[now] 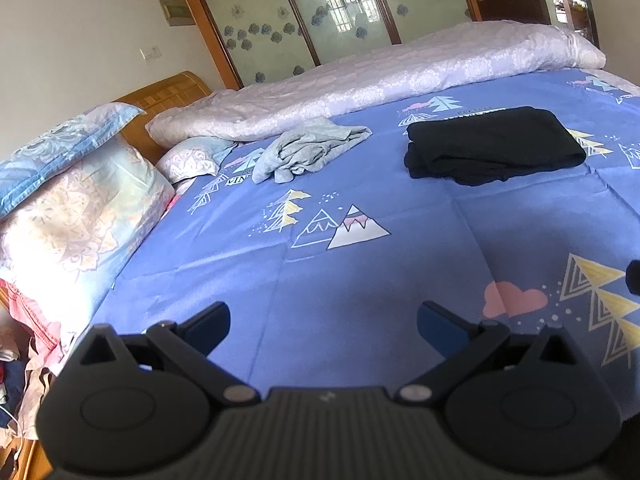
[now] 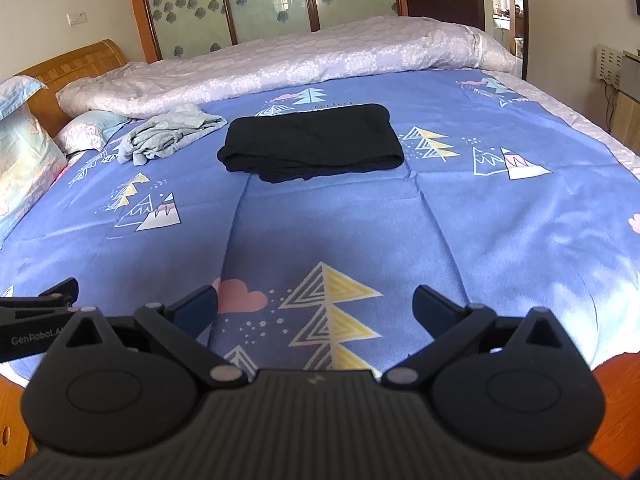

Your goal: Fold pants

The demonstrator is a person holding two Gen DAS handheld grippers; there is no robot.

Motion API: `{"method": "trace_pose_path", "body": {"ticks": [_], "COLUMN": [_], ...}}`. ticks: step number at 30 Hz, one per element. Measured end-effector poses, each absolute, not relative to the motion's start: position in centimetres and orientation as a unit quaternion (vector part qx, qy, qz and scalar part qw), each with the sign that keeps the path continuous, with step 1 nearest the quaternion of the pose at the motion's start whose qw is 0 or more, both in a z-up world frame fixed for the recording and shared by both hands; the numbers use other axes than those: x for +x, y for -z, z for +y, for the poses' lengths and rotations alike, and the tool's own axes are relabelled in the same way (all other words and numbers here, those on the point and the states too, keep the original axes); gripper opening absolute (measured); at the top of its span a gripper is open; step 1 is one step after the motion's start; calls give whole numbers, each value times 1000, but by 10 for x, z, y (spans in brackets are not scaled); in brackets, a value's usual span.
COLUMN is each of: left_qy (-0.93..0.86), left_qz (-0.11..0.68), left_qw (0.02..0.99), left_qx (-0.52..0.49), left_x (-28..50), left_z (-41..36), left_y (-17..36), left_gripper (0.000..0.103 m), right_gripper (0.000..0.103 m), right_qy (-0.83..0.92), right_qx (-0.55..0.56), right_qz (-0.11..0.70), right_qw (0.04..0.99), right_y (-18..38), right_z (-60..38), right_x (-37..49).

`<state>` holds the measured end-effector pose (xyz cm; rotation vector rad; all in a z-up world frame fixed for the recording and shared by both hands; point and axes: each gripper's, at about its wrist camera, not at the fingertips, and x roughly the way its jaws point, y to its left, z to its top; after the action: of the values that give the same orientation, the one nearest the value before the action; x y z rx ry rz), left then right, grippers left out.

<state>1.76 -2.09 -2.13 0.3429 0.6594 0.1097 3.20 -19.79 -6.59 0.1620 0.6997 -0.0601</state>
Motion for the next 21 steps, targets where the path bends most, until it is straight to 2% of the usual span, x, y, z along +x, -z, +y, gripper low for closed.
{"method": "trace_pose_path", "body": {"ticks": [21], "left_qy": [-49], "left_qz": [343], "left_qw": [922], "left_qx": [176], "left_x": [19], "left_z": [-22], "left_y": [27], "left_gripper": [103], "right_gripper": [103], "right_qy": [25], "right_qx": [83], "right_qz": [351], "right_qw": [933], "right_y": [70], "right_z": [-200], "right_x": [33]}}
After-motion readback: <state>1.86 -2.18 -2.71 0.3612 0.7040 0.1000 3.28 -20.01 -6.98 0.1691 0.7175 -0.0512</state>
